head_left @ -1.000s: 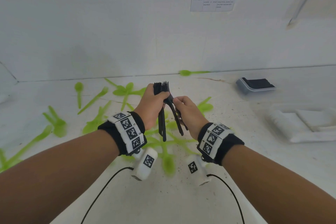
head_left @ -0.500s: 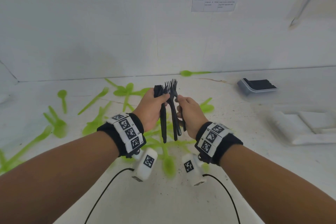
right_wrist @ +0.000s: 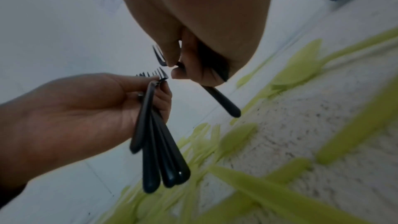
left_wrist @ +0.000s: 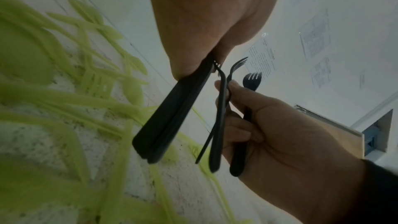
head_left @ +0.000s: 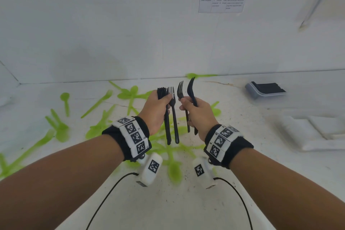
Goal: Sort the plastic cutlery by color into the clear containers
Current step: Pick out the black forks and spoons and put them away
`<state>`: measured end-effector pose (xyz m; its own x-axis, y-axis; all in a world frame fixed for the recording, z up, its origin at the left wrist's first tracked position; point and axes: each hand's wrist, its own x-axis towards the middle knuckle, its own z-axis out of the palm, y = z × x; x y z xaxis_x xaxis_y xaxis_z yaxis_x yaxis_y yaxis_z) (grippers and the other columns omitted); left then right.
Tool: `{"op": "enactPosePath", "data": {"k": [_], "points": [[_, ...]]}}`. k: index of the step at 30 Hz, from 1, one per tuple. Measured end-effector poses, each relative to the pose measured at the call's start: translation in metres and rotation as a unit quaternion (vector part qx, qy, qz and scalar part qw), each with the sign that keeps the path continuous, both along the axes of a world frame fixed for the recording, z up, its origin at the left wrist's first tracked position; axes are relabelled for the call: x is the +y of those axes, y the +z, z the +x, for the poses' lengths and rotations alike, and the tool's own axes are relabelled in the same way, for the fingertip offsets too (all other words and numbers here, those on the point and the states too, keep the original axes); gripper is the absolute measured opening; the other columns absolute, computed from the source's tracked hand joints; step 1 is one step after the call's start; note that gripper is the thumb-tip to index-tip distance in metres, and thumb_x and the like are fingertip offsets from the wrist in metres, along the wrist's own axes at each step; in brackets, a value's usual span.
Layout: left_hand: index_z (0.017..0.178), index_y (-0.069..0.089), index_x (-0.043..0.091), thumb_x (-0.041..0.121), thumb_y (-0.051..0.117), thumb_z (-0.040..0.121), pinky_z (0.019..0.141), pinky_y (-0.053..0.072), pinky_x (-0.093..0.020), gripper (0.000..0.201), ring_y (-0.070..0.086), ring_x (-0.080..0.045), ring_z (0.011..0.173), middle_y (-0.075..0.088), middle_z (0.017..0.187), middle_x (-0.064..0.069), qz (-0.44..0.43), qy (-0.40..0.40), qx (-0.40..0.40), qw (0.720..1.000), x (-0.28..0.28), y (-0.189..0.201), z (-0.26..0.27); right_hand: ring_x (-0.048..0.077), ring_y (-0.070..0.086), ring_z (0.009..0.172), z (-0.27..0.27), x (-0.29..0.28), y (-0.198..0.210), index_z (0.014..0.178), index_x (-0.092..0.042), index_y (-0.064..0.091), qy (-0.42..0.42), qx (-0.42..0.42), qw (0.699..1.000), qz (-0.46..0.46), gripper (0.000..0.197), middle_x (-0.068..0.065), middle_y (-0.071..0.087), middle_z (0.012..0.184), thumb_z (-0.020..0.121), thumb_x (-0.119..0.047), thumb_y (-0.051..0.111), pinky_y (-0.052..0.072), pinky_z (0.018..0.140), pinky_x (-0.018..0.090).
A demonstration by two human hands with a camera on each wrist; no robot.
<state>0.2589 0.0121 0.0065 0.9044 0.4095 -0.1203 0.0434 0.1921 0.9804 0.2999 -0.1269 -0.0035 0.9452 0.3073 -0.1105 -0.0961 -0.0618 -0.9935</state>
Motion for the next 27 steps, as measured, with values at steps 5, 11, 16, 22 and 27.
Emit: {"op": "enactPosePath", "data": {"k": [5,11,16,22,27], "points": [[0.108,0.052,0.013,0.013,0.054,0.103,0.061,0.042,-0.026,0.006,0.049,-0.012,0.068,0.056,0.093,-0.004,0.025,0.031,-0.01,0.999,-0.005,0.001,0.005,0.014,0.058,0.073,-0.009,0.01,-0.007,0.089,-0.022,0.076,0.04,-0.059,0.995,-0.066,0.029,-0.006,0.07,0.077,0.1,-0.042,0.057,0.046,0.071,0.033],[0.108,0.05,0.016,0.016,0.056,0.099,0.069,0.053,-0.038,0.011,0.058,-0.023,0.083,0.058,0.099,-0.01,0.02,0.051,0.007,0.998,-0.008,0.002,0.008,0.021,0.069,0.088,-0.01,0.014,-0.009,0.097,-0.025,0.073,0.098,-0.172,0.972,-0.128,0.023,-0.003,0.075,0.086,0.101,-0.035,0.053,0.053,0.087,0.038],[0.113,0.045,0.013,0.025,0.048,0.105,0.066,0.051,-0.037,0.014,0.055,-0.018,0.067,0.05,0.093,-0.005,0.098,0.111,0.032,0.989,0.0,-0.001,0.006,0.014,0.062,0.081,0.001,0.005,-0.007,0.113,-0.022,0.071,0.039,-0.15,0.98,-0.127,0.025,-0.009,0.069,0.078,0.105,-0.023,0.048,0.05,0.082,0.035],[0.111,0.043,0.017,0.029,0.05,0.101,0.067,0.041,-0.036,0.017,0.041,-0.018,0.066,0.043,0.086,-0.003,0.064,0.07,0.057,0.994,0.004,0.003,0.004,0.003,0.059,0.074,-0.006,0.003,-0.003,0.12,-0.026,0.069,0.046,-0.145,0.985,-0.077,0.024,-0.008,0.071,0.084,0.105,-0.025,0.051,0.046,0.074,0.028],[0.108,0.05,0.009,0.018,0.046,0.096,0.063,0.049,-0.03,0.015,0.051,-0.018,0.069,0.052,0.091,-0.008,-0.13,0.015,0.032,0.991,-0.011,0.016,0.005,0.026,0.065,0.083,-0.017,0.016,-0.004,0.098,-0.028,0.074,0.058,-0.168,0.982,-0.067,0.02,0.007,0.073,0.088,0.1,-0.027,0.054,0.051,0.078,0.038]]}}
